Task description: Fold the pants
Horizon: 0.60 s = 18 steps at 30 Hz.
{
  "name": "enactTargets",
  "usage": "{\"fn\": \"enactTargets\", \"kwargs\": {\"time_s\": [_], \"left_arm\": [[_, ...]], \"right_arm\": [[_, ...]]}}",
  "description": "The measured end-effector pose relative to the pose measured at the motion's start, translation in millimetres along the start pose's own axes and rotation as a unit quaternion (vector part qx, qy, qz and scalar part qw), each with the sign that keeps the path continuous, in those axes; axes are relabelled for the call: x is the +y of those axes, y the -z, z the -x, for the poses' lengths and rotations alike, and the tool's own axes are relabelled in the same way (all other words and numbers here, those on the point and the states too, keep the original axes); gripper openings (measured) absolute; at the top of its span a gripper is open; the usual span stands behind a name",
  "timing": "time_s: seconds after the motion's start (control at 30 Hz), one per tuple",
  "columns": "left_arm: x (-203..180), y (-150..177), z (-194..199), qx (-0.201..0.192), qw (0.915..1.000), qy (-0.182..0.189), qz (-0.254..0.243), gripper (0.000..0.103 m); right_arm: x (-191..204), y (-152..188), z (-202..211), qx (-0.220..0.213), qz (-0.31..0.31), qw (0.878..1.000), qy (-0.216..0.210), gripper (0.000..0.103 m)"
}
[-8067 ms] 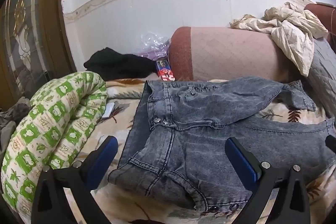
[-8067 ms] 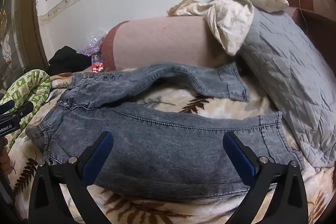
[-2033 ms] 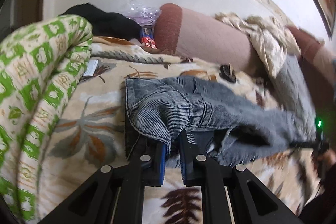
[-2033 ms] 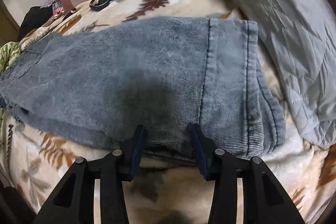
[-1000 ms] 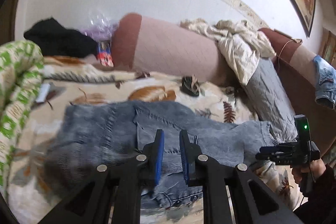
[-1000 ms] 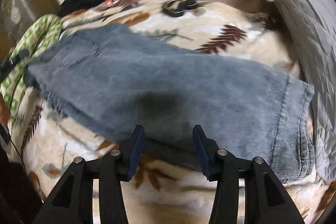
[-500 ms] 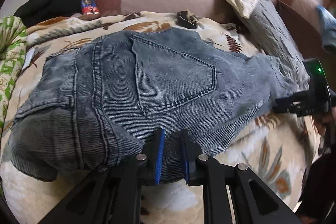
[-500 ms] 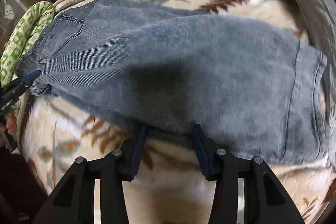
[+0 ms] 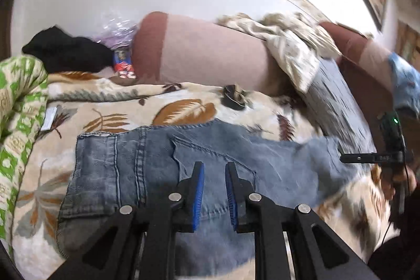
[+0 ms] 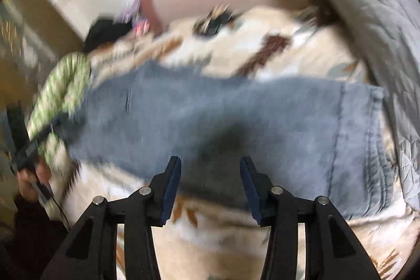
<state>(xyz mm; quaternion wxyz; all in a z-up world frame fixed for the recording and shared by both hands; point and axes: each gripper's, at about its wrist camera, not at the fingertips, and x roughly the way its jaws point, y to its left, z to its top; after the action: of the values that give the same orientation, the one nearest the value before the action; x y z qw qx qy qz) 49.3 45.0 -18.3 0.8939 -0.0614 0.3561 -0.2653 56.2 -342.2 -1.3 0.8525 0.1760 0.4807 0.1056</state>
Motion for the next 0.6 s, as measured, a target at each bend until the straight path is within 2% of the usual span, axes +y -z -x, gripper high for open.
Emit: {"fn": "enactTargets", "kwargs": {"time_s": [0.03, 0.1, 0.17, 0.23, 0.33, 0.47, 0.53, 0.6], "left_arm": [[4.5, 0.2, -6.7, 0.011, 0.9998, -0.007, 0.012, 0.022], [12.2, 5.3, -20.8, 0.035, 0.9986, -0.016, 0.036, 0.022], [13.1, 12.4, -30.6, 0.051, 0.9977, -0.014, 0.043, 0.022], [5.1, 20.0, -35.4, 0.061, 0.9978, -0.012, 0.024, 0.022], [-11.5, 29.0, -40.4, 0.077, 0.9969, -0.011, -0.012, 0.022], [-16.3, 37.2, -49.5, 0.091, 0.9932, -0.053, -0.050, 0.022], [-8.4, 41.4, -54.8, 0.098, 0.9918, -0.068, -0.045, 0.022], [-0.4, 42.9, -56.7, 0.098, 0.9929, -0.061, -0.030, 0.022]], "right_arm": [[-0.9, -4.7, -1.0, -0.014, -0.009, 1.000, -0.009, 0.048], [6.7, -16.7, -13.0, -0.014, -0.014, 1.000, -0.012, 0.048], [30.8, -28.3, -30.7, -0.014, 0.003, 1.000, -0.021, 0.048], [43.5, -39.0, -43.3, -0.008, 0.022, 0.999, -0.031, 0.048], [54.9, -49.9, -69.2, 0.005, 0.034, 0.999, -0.024, 0.048], [48.0, -64.6, -92.1, 0.005, 0.013, 1.000, -0.025, 0.048], [37.5, -68.7, -89.6, -0.004, -0.002, 1.000, -0.002, 0.048], [18.7, -66.6, -73.4, -0.012, -0.019, 1.000, 0.002, 0.048]]}}
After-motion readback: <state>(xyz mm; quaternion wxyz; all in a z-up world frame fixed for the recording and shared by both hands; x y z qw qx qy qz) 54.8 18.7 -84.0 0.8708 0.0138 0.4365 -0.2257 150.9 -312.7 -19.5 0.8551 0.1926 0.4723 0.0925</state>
